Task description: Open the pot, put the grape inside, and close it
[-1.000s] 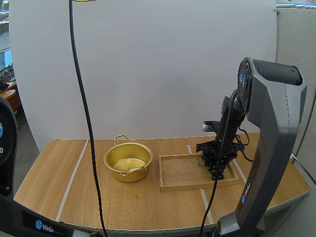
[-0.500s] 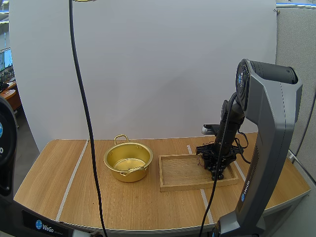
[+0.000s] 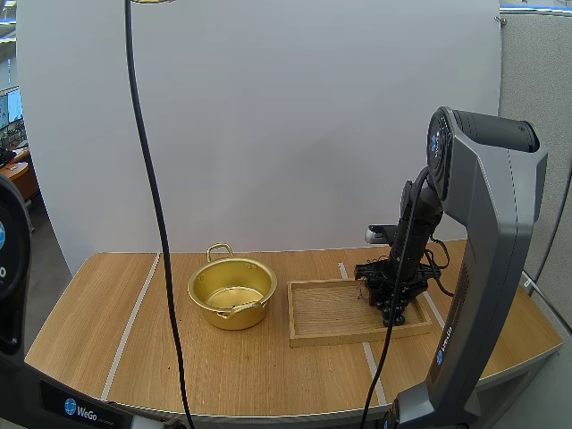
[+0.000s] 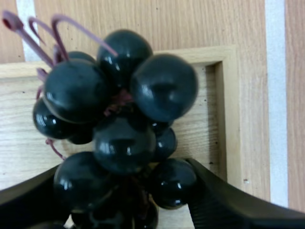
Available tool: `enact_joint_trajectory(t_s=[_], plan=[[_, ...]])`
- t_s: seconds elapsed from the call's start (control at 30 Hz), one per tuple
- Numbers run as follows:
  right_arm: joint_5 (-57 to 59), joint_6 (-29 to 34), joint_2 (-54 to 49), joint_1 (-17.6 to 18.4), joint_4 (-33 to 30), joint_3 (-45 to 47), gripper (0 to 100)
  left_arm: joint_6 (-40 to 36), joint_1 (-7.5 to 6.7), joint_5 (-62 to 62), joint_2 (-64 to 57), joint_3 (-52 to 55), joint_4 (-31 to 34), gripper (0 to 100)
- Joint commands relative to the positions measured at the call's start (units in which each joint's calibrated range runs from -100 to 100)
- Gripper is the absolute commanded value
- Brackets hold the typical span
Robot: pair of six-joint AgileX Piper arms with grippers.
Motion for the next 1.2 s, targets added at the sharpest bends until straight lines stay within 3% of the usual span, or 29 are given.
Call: enact_joint_trajectory(t_s=[0.0, 0.03, 0.07, 0.4, 0.8, 0.93, 1.17], plan=[[3.56, -0.55, 0.29, -0.18, 1.07, 0.13, 40, -0.28, -0.21, -2.77, -0.38, -0.4, 0.4, 0], [4.36, -0.55, 0.29, -0.18, 1.07, 0.13, 14, -0.28, -0.21, -2.77, -0.38, -0.4, 0.4, 0], [5.27, -0.55, 0.29, -0.18, 1.47, 0.13, 0, -0.28, -0.21, -2.77, -0.38, -0.4, 0.4, 0], [5.74, -0.27, -2.54, -0.18, 1.98, 0.13, 0, -0.28, -0.21, -2.77, -0.38, -0.4, 0.4, 0], [7.29, -0.27, -26.68, -0.18, 3.2, 0.13, 0, -0.28, -0.21, -2.77, -0.38, -0.4, 0.4, 0], [6.91, -0.96, -36.22, -0.18, 6.44, 0.01, 0, -0.28, -0.21, -2.77, -0.38, -0.4, 0.4, 0], [7.08, -10.24, -45.51, 1.44, 18.46, 0.01, 0, -0.28, -0.21, -2.77, -0.38, -0.4, 0.4, 0]])
